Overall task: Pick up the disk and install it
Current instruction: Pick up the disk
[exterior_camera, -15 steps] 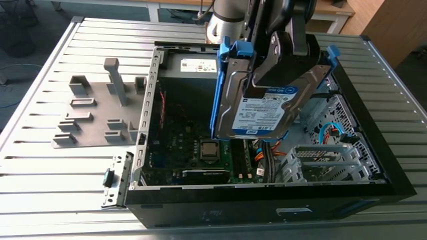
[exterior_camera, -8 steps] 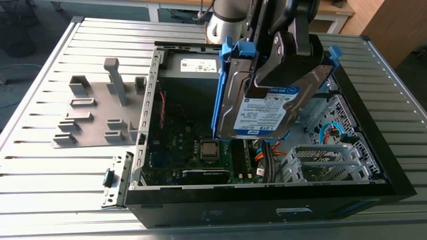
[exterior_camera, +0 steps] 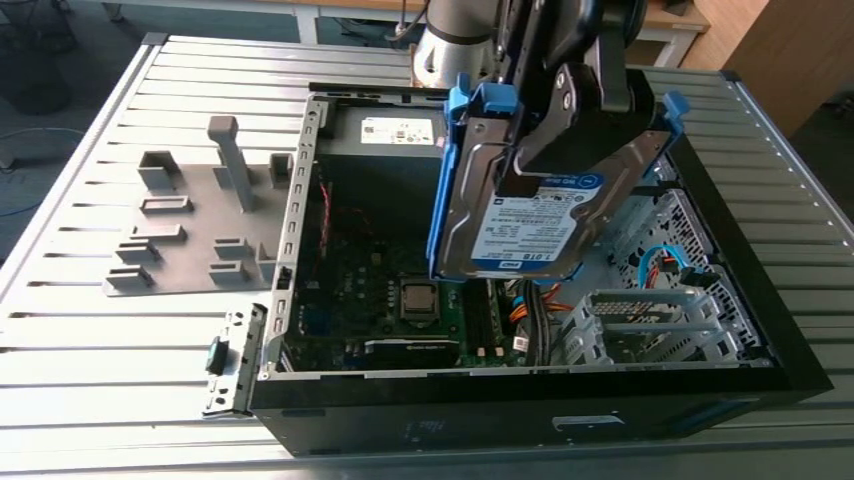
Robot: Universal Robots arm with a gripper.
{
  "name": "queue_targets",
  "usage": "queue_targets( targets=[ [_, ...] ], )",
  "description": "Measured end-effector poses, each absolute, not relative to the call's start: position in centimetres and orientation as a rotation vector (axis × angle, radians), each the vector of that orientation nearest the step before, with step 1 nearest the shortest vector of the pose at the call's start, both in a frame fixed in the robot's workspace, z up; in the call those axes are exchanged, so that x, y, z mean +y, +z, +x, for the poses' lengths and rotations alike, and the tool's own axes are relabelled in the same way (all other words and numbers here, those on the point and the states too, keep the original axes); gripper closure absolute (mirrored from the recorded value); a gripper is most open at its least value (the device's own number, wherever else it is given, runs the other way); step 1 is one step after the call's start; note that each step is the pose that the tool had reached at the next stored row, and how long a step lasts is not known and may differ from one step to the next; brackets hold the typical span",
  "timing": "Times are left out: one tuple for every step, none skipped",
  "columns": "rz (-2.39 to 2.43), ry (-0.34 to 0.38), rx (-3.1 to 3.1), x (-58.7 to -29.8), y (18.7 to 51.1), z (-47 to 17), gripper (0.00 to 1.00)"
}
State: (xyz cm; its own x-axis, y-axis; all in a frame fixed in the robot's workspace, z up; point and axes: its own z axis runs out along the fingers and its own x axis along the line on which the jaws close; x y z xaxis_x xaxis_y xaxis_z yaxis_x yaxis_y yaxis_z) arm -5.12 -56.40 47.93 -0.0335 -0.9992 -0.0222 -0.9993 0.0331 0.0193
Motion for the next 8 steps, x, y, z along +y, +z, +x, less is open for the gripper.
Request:
queue_targets(
  targets=[
    [-2.182,0.046,2.256,-56.40,47.93,-5.08,0.63],
    [-2.182,0.046,2.256,-56.40,47.93,-5.02,0.63],
    [-2.182,0.046,2.256,-56.40,47.94,-4.97,0.63],
    [-2.182,0.046,2.256,-56.40,47.94,-4.92,0.63],
    [-2.182,0.046,2.256,-56.41,47.94,-4.87,0.63],
    [-2.182,0.046,2.256,-56.41,47.94,-4.83,0.63],
    [-2.182,0.045,2.256,-56.41,47.94,-4.79,0.63],
    [-2.182,0.045,2.256,-56.41,47.93,-4.74,0.63]
  ],
)
